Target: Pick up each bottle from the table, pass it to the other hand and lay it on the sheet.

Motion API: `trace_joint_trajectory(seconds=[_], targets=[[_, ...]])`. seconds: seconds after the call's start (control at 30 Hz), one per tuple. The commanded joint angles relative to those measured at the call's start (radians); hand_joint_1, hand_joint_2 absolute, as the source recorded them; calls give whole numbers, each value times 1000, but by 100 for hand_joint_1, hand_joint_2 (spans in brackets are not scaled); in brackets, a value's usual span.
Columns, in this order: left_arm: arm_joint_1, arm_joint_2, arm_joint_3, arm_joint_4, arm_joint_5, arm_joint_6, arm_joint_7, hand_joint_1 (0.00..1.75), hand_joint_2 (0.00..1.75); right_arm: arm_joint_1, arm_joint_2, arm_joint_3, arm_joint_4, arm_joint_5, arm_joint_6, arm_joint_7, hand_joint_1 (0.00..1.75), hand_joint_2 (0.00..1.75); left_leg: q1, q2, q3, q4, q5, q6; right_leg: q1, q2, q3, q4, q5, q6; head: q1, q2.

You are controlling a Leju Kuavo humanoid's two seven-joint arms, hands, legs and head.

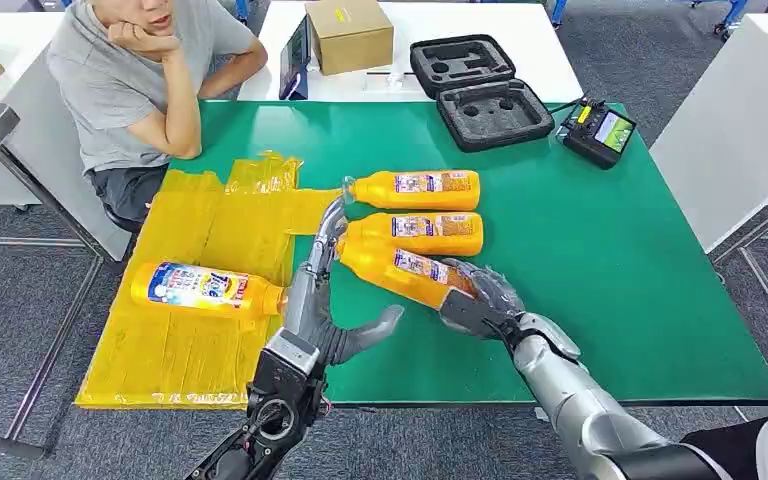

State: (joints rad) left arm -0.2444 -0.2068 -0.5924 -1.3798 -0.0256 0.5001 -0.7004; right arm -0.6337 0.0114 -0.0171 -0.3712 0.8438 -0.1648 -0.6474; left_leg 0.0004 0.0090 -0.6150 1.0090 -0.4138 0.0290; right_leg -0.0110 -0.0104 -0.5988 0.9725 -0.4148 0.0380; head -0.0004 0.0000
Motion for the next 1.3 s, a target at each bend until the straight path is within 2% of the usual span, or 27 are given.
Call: trace_joint_trajectory(seconds=[0.03,0.13,0.23,0.3,0.33,0.37,0.4,0.43,0.47,0.6,0.7,0.8,0.83,1.07,1.3], targets=[[6,18,21,-42,5,117,2,0,175,26,15,-63,24,-90,38,-51,175,175,1,-1,2,-1,-1,-1,1,0,3,-1,-1,-1,0,0],[25,21,50,-94,10,198,2,0,175,79,13,4,-66,-216,48,-51,175,175,1,0,2,-1,-1,-1,1,1,2,-1,-1,-1,0,0],[59,-11,132,-148,-8,198,2,0,175,135,3,74,-151,-351,20,-51,175,175,1,0,4,-1,-2,-2,1,2,4,-1,-2,-2,0,0],[74,-17,146,-94,66,155,2,0,175,187,-6,112,-237,-454,-18,-51,175,175,1,0,2,0,-2,-1,1,1,3,0,-1,-1,0,0],[78,-18,110,-156,21,188,94,0,175,184,-18,113,-246,-473,-9,-51,175,175,1,0,2,-1,-1,-1,1,0,2,-1,-1,-1,0,0],[87,-22,153,-31,122,117,2,0,175,237,-11,124,-326,-506,-36,-51,175,175,1,-1,4,-2,-2,-2,1,0,5,-1,-2,-2,0,0],[60,-40,178,23,122,101,2,0,175,246,-24,133,-348,-529,-30,-51,175,175,1,-1,1,0,-2,-1,1,0,2,0,-2,-1,0,0],[68,-5,194,2,156,84,21,0,175,257,-9,149,-365,-541,-60,-51,175,175,0,-2,2,-2,0,-1,0,-1,3,-1,-1,-1,0,0],[84,-61,234,54,125,48,2,0,175,308,-23,175,-456,-583,-89,-51,175,175,0,-2,3,-2,-1,-2,0,-1,4,-2,-2,-1,0,0],[64,-89,286,146,130,-35,2,0,175,362,-14,173,-564,-596,-121,-51,175,175,0,-1,0,-1,-2,-1,0,0,1,-1,-2,-1,0,0],[33,-67,237,218,206,-15,2,0,175,419,-10,165,-643,-593,-137,-51,175,175,0,-2,-1,-1,-1,-1,0,-2,0,-1,-2,-1,0,0],[4,-83,235,315,226,-57,2,0,175,435,2,162,-674,-568,-154,-51,175,175,0,-2,-1,-1,-1,-1,0,-2,-1,-1,-1,-1,0,0],[-26,-87,209,408,236,-68,2,0,175,446,4,176,-710,-561,-174,-51,175,175,0,-3,0,-1,-1,-1,0,-2,1,-1,-2,-1,0,0],[-64,-97,145,512,263,-93,2,0,175,435,27,198,-699,-477,-248,-51,175,175,0,-2,0,-1,-2,-1,0,-1,0,0,-2,-1,0,0],[-82,-93,119,555,297,-113,4,0,175,409,55,232,-657,-476,-220,-51,175,175,0,0,-1,-1,-1,-1,0,0,-1,-1,-1,-1,0,0]])
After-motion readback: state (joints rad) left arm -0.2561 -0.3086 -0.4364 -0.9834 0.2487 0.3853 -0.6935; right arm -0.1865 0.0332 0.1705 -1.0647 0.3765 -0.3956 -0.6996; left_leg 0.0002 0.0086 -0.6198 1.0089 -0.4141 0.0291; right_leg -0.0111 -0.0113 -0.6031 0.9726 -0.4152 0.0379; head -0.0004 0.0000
